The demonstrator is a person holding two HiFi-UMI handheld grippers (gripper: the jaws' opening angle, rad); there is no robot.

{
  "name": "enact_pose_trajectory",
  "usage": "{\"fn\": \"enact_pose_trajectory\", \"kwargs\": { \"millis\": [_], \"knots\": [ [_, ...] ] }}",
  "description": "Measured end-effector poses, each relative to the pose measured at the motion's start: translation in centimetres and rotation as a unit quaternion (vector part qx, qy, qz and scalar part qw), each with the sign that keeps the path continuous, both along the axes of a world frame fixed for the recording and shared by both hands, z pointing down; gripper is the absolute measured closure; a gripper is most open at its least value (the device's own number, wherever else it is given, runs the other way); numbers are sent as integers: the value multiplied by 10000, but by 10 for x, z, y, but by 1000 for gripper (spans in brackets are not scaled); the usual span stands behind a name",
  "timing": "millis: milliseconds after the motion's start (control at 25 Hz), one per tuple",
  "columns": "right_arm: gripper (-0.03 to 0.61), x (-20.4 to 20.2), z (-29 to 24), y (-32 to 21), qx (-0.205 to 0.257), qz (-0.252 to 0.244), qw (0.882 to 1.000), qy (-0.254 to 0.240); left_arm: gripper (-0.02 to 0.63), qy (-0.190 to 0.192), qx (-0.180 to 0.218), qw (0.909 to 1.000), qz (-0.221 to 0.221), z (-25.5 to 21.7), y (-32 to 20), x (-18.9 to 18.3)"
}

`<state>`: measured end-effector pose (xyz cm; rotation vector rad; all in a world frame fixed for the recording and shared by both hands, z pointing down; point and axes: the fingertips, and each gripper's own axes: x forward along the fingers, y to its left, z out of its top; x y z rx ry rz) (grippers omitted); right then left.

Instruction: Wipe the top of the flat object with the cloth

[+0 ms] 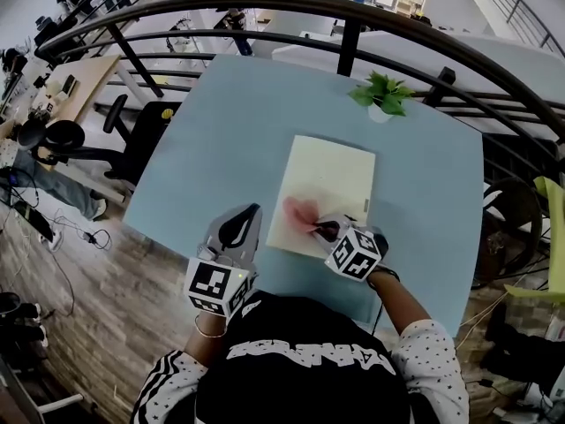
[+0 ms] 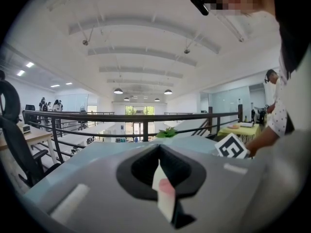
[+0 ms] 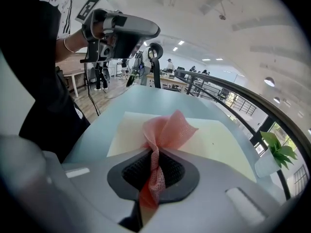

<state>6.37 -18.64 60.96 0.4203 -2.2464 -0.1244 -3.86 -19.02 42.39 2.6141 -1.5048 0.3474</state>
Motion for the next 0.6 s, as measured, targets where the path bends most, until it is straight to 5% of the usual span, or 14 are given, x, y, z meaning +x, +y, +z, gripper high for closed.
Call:
{"fn": "enact_pose_trajectory", "kwargs": {
  "millis": [600],
  "knots": [
    [554,-5,-2,53,-229,-230,9994,-116,614,95,253,9995,179,-14,1,19]
  ]
}}
